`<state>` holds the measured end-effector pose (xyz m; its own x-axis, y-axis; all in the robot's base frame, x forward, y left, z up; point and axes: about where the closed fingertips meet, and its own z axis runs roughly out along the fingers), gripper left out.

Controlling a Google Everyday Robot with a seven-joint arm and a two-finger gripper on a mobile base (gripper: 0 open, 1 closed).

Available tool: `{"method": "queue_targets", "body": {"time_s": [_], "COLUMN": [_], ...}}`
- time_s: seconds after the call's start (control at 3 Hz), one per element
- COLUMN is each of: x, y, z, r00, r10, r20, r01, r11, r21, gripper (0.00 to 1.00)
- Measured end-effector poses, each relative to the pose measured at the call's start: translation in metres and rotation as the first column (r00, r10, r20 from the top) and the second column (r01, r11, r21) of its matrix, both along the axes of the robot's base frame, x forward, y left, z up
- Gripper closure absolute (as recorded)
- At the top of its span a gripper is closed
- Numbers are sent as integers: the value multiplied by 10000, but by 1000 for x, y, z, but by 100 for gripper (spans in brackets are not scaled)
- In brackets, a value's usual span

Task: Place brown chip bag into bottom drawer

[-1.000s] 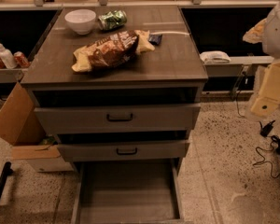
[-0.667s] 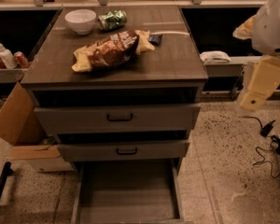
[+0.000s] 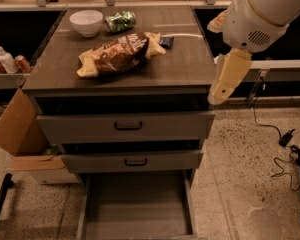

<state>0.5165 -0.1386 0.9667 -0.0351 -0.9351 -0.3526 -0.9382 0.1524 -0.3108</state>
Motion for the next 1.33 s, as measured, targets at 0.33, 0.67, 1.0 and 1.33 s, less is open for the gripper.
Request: {"method": "queue_targets", "body": {"time_s": [0.33,0.67,1.0,1.33], "x": [0,14,51,95], "y": [0,9,37,70], "z": [0,0,6,-2], "r00": [10000,9990,9891,9705], "r10": [0,345,1300,2323], "r20": [0,266,695,647], "r01": [0,-341,-1264,-2268], "r11": [10000,9993,9905,9705], "r21": [0,-182,-538,-815], "gripper": [0,0,0,0]}}
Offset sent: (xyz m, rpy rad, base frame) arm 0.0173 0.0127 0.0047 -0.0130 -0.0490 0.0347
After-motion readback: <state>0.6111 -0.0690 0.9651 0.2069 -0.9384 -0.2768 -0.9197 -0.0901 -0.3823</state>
